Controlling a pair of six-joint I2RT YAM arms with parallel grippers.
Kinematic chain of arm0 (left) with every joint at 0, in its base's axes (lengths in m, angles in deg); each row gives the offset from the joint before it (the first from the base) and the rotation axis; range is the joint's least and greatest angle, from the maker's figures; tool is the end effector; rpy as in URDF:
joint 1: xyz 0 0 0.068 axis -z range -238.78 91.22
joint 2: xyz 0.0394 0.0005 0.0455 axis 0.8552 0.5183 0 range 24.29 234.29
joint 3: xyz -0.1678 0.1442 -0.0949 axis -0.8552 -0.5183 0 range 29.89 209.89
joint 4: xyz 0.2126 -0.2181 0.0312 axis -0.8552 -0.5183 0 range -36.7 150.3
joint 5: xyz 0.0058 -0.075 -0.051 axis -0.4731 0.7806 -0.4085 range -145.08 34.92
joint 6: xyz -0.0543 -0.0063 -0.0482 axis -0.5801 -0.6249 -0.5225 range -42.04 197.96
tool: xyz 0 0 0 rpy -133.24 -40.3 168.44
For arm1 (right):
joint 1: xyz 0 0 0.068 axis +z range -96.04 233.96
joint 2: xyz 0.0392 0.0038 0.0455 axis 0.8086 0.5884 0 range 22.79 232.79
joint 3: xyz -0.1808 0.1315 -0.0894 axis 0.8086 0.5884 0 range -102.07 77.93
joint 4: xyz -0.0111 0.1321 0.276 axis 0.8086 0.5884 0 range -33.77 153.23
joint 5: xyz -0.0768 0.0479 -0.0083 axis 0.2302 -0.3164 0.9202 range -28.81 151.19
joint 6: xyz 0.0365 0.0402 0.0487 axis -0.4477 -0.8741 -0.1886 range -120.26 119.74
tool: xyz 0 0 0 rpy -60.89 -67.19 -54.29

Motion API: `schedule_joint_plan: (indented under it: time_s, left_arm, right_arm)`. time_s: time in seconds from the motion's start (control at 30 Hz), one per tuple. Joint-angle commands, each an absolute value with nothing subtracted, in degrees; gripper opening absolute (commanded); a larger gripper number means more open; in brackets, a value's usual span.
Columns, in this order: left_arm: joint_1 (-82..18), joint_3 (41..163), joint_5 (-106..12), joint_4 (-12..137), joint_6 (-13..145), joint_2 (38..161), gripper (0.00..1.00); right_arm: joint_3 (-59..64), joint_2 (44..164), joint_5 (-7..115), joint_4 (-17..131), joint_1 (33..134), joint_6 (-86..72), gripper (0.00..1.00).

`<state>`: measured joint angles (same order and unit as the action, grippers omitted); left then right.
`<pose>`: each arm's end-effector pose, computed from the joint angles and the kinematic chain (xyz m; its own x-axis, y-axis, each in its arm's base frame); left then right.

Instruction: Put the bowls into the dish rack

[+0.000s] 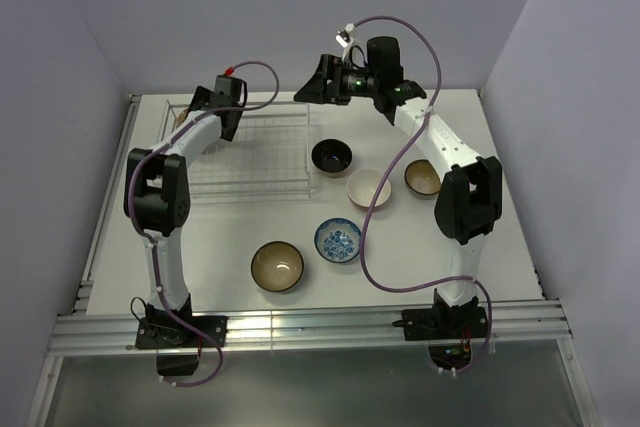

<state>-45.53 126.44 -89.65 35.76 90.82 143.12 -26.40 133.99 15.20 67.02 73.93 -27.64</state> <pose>0.5036 -0.0832 0.1700 -0.7341 0.3611 -0.5751 -0.0265 0.8310 0.5556 0.4657 0.2156 0.3180 -0.6584 0.1006 -0.7459 -0.6517 0.4195 0.6319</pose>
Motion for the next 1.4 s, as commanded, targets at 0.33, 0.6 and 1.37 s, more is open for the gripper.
schedule_joint_plan:
  time_s: [0.33,0.6,1.37]
  left_arm:
    - [-44.28,125.86,-84.53,29.45,87.62,146.02,0.99]
    - [-43.58,126.22,-82.6,27.43,87.71,143.83,1.0]
    - [-42.87,128.33,-71.7,23.82,89.21,139.96,1.0]
  right_arm:
    - [-25.51,130.2,14.26,67.04,72.94,-26.63,1.0]
    - [-25.43,130.64,14.96,67.48,72.94,-25.75,1.0]
    - [-25.34,131.25,16.02,71.79,72.77,-21.27,1.0]
